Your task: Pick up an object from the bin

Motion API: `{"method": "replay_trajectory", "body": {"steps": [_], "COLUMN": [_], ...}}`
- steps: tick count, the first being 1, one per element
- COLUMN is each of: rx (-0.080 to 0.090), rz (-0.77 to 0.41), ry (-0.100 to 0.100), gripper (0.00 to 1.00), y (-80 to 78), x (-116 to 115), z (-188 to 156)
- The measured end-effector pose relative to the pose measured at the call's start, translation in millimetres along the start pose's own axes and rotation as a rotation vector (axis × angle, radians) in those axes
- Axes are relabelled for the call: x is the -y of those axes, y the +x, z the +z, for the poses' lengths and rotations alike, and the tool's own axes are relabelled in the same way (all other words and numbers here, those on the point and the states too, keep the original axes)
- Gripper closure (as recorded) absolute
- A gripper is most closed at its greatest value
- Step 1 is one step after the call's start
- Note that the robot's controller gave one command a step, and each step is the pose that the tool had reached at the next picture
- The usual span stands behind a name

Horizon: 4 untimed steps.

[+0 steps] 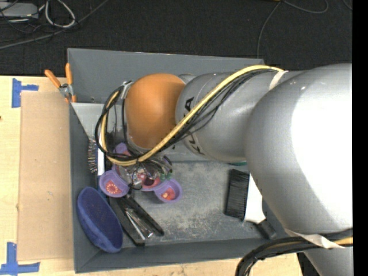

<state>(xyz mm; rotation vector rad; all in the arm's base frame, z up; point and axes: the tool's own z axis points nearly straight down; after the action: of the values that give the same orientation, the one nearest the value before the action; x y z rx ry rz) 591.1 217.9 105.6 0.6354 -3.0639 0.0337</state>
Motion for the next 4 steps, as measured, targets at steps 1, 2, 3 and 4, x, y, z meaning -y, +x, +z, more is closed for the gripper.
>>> {"method": "replay_trajectory", "body": {"steps": [1, 2, 3, 4], "rx": [0.0, 0.007, -0.004, -0.007], "rz": [0.101, 0.102, 0.123, -0.011], "ry": [0.01, 0.004, 0.004, 0.007], "gripper": [1.0, 1.0, 1.0, 1.0], "y": [-6.9, 1.2, -6.0, 44.3], "x": [-9, -1, -1, -34], "z": [13, 2, 13, -27]}}
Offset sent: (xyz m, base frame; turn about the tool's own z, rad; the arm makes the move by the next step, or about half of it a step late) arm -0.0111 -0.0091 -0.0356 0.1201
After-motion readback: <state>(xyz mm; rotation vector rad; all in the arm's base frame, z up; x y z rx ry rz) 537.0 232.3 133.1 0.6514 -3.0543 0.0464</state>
